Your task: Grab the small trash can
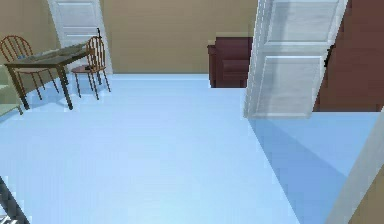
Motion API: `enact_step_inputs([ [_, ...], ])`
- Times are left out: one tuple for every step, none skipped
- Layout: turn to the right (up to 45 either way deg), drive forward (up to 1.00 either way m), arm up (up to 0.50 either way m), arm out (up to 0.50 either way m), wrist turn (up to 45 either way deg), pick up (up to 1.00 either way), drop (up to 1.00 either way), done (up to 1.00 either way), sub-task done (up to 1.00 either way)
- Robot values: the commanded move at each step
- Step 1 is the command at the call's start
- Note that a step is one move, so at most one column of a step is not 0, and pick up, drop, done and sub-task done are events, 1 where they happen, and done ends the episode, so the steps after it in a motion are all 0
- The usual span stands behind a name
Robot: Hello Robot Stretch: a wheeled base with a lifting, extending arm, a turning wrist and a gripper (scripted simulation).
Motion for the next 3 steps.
enact_step_inputs([
  [0.0,0.0,0.0,0.0,0.0,1.0,0.0,0.0,0.0],
  [0.0,0.0,0.1,0.0,0.0,0.0,0.0,0.0,0.0],
  [0.0,0.0,0.0,0.0,0.0,0.0,0.0,1.0,0.0],
])
